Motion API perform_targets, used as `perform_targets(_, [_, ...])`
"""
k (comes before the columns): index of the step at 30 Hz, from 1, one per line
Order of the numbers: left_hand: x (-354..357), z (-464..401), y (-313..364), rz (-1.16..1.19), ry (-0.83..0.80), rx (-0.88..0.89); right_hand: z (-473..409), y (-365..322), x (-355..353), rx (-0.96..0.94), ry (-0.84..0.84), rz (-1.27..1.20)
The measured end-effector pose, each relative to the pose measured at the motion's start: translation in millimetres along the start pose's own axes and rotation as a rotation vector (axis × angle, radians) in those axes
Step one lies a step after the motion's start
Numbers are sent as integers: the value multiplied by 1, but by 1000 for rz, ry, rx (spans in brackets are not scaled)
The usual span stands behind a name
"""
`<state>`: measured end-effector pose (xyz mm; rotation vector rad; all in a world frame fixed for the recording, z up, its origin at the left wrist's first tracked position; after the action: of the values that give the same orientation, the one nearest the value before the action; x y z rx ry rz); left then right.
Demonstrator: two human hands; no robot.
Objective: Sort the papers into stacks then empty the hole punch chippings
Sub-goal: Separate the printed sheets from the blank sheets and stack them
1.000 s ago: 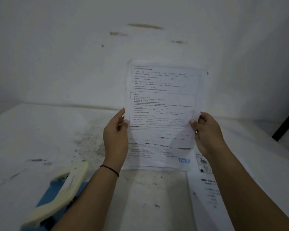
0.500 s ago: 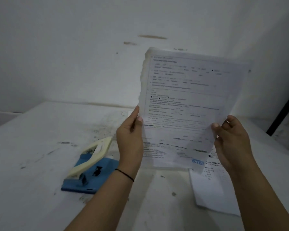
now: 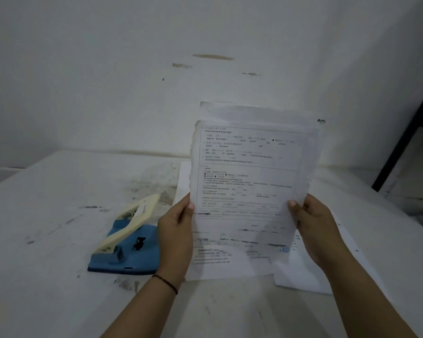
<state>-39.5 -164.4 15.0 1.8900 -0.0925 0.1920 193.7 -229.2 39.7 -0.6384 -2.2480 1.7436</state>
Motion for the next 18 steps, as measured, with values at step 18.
perform_targets(18, [7, -29, 10, 31, 5, -16, -7, -12, 9, -76, -28, -87])
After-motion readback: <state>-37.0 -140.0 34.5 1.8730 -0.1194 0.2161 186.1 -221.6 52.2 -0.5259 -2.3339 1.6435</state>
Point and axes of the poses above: each hand's wrist, its own z-axis away from the middle knuckle, its own x-axis out of the palm, y = z × x, the point moved 1 cm from there along -z, towards the middle knuckle
